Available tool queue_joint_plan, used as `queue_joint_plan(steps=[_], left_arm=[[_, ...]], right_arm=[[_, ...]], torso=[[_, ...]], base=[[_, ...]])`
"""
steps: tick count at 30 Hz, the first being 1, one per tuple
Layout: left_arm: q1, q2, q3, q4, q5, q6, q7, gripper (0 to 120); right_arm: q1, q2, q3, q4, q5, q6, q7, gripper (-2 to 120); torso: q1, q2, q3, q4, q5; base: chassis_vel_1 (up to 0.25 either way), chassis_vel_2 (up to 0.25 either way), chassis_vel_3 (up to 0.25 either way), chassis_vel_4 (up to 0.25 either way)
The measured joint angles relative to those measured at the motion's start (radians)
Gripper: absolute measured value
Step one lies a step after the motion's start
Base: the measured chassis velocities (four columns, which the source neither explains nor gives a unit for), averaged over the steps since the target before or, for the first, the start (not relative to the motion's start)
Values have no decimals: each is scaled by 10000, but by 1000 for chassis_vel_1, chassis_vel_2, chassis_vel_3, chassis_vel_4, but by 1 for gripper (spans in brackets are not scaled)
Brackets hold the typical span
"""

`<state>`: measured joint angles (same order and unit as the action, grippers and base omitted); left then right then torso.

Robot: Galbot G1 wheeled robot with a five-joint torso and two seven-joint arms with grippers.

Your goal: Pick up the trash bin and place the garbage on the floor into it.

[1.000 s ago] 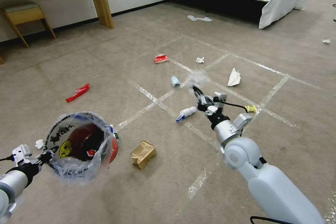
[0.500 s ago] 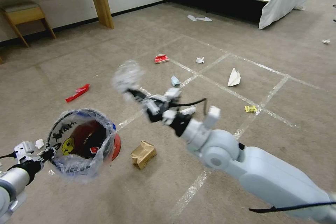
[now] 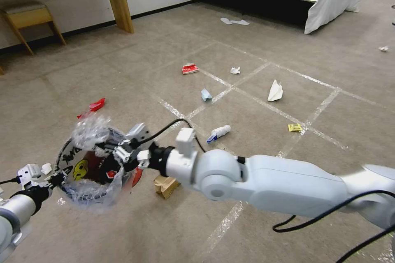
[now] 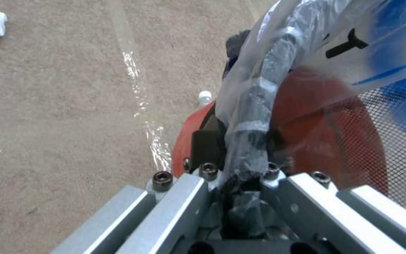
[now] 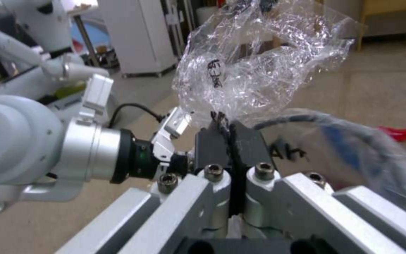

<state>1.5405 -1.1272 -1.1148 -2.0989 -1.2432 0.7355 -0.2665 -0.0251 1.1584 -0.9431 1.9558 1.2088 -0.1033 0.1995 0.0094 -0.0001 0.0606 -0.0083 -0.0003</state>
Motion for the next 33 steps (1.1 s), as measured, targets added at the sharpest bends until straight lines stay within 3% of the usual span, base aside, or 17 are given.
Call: queue_joint_plan(steps=[7, 20, 25, 27, 29, 31, 32, 33], left_arm=[[-2, -12, 1, 7, -1, 0, 14, 0], [-20, 19, 8, 67, 1, 0, 27, 0], [-19, 33, -21, 113, 1, 0, 30, 0], [-20, 33, -22, 116, 2, 0, 30, 0], [-20, 28, -25, 116, 4, 0, 32, 0], [-20, 22, -25, 116, 5, 0, 32, 0], [-17, 18, -29, 116, 7, 0, 32, 0], [-17, 18, -29, 116, 7, 0, 32, 0]], right_arm=[[200, 826, -332, -850, -303, -333, 339, 0], [131, 695, -433, -935, -611, -478, 596, 2], [77, 630, -422, -751, -555, -536, 614, 23], [76, 632, -424, -749, -556, -539, 619, 26], [76, 648, -443, -749, -557, -540, 622, 39], [76, 651, -446, -748, -557, -540, 625, 42], [76, 646, -447, -720, -558, -540, 627, 50], [76, 646, -447, -720, -558, -540, 627, 50]], torso=[[0, 0, 0, 0, 0], [0, -1, -1, 0, 2], [0, 0, -1, -1, 2], [0, 0, -1, 0, 2], [0, 0, -1, 0, 3], [0, 0, -1, 0, 2], [0, 0, -1, 0, 3], [0, 0, -1, 0, 3]], base=[[0, 0, 0, 0], [0, 0, 0, 0], [0, 0, 0, 0], [0, 0, 0, 0], [0, 0, 0, 0], [0, 0, 0, 0], [0, 0, 0, 0], [0, 0, 0, 0]])
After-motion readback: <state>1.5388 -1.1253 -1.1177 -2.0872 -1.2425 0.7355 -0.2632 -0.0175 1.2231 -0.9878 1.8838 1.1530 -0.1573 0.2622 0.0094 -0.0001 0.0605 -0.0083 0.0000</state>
